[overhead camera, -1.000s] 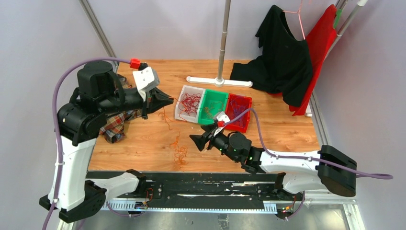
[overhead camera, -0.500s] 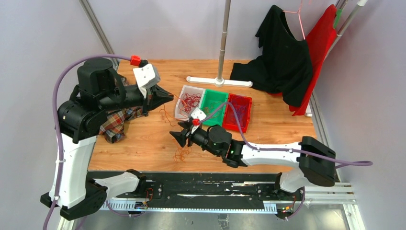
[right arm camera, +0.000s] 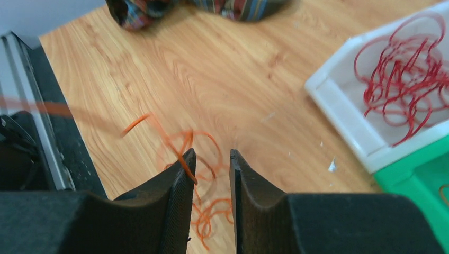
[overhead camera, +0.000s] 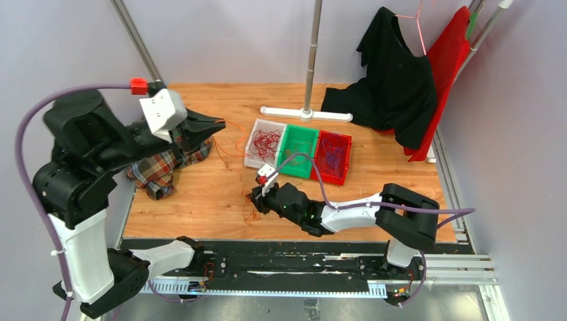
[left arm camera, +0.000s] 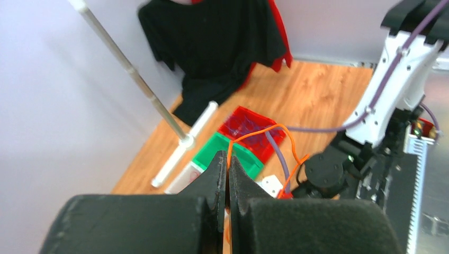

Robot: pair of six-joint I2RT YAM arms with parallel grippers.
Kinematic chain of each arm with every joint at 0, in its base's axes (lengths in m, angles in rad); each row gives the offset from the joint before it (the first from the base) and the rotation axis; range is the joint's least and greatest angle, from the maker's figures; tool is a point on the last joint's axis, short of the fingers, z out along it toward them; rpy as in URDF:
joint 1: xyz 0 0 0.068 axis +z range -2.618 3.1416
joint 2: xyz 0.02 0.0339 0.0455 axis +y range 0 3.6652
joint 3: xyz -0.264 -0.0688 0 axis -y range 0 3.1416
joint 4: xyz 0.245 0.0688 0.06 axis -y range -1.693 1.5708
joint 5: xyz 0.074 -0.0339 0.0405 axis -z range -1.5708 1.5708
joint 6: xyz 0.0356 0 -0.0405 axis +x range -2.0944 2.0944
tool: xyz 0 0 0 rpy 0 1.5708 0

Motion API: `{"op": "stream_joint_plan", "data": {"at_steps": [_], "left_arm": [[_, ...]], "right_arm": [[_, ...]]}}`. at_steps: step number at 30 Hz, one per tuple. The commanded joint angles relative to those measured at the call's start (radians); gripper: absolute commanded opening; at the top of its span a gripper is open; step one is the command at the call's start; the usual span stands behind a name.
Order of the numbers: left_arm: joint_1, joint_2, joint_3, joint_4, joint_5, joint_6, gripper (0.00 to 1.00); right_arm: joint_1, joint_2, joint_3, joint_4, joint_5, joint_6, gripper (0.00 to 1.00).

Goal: Untangle the cables

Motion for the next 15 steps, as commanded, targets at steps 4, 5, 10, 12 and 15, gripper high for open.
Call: {"op": "stream_joint_plan", "data": {"at_steps": [4,5,10,12,15], "left_arm": [[0.002,0.044,0.205,0.012,-0.104,0.013,0.00],[0.002,0.052,0.225,0.012,-0.118,0.019,0.00],[0.002,0.054,0.254,0.099,-0.172,0.005,0.00],[0.001,0.046,0.254,0.157,-0.202,-0.002,0.00],[0.001,0.030,0.252,0.262,-0.276,0.008,0.00]], "right_arm": [[-0.011,0.064,-0.088,0.086,0.036,0.080,0.28],[-0.011,0.067,-0.099,0.093,0.038,0.088,0.29],[-0.011,0.079,-0.139,0.111,0.047,0.109,0.28],[-0.011,0.085,-0.154,0.120,0.052,0.116,0.27],[-0.011,0.089,-0.179,0.137,0.060,0.130,0.26]]}}
